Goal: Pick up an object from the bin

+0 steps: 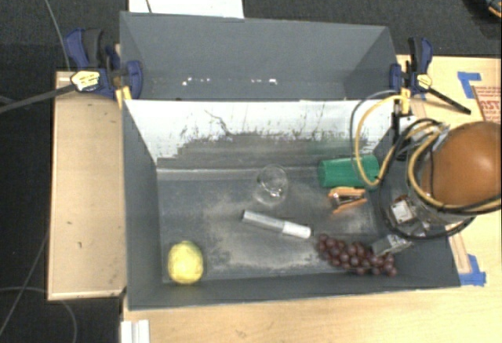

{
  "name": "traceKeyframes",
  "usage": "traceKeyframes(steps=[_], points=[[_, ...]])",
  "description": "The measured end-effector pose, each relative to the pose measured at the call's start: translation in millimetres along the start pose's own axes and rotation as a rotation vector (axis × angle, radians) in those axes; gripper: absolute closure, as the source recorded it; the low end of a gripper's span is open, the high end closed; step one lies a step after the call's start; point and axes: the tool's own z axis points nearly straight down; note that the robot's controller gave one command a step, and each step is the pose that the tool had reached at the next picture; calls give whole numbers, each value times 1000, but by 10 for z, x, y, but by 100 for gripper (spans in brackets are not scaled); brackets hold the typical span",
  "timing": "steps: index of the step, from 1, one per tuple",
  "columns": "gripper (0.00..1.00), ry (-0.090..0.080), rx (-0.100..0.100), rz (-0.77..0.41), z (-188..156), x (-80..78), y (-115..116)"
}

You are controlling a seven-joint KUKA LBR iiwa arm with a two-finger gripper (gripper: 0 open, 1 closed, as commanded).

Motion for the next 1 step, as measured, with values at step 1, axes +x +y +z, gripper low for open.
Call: traceKeyframes(steps=[1], points=[[100,-1,6,352,301,4,-71]])
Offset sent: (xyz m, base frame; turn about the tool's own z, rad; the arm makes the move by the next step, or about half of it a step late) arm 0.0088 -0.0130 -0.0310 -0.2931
